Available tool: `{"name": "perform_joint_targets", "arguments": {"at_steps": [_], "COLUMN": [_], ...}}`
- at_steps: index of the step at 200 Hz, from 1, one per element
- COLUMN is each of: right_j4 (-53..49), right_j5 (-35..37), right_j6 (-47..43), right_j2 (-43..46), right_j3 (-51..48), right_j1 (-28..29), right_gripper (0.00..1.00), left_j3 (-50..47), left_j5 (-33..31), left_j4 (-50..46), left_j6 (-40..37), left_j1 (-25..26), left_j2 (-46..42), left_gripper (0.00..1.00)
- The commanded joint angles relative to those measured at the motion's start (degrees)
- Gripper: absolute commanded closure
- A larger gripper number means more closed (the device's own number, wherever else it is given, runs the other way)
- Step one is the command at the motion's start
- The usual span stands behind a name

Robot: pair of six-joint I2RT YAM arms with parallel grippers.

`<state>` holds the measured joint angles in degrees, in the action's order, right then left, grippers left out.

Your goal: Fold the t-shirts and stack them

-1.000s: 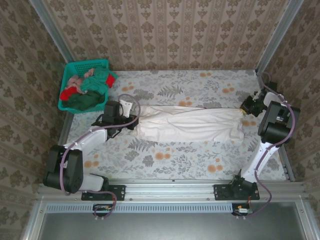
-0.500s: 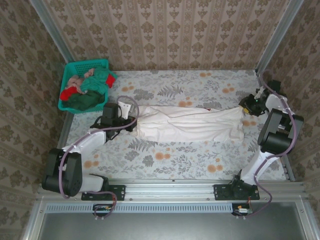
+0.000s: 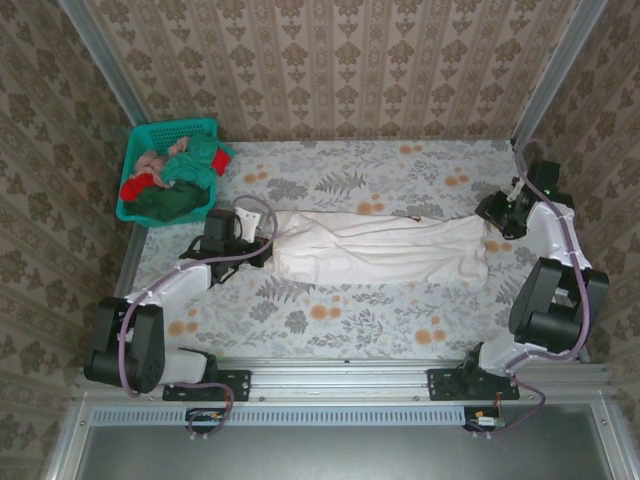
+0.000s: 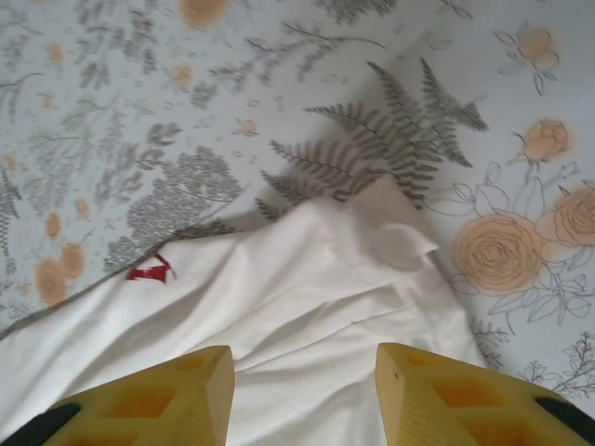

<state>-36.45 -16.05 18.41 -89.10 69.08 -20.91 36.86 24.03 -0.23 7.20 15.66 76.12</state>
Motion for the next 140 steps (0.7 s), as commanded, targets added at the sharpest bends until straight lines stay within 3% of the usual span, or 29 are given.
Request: {"name": "perform_joint_targets", "arguments": {"at_steps": [1, 57, 140], "right_j4": [-2.25, -8.51, -3.14], "right_j5": [8.7, 17.92, 20.07], "right_j6": [0.87, -1.49, -1.95], "right_j2": [-3.07, -21.59, -16.33], "right_j3": [4.28, 18.12, 2.94], "right_j1": [4.76, 12.03, 13.52], "right_gripper": [0.54, 0.64, 0.6], "left_j3": [-0.58, -0.15, 2.77], "left_j5": [1.35, 3.08, 2.31], "left_j4": [-0.35, -0.43, -3.26], "left_j6": [0.78, 1.57, 0.61], "left_j1": [-2.29, -3.8, -1.83], "left_j2": [0.62, 2.26, 2.67], "left_gripper": [1.0, 1.0, 1.0]}}
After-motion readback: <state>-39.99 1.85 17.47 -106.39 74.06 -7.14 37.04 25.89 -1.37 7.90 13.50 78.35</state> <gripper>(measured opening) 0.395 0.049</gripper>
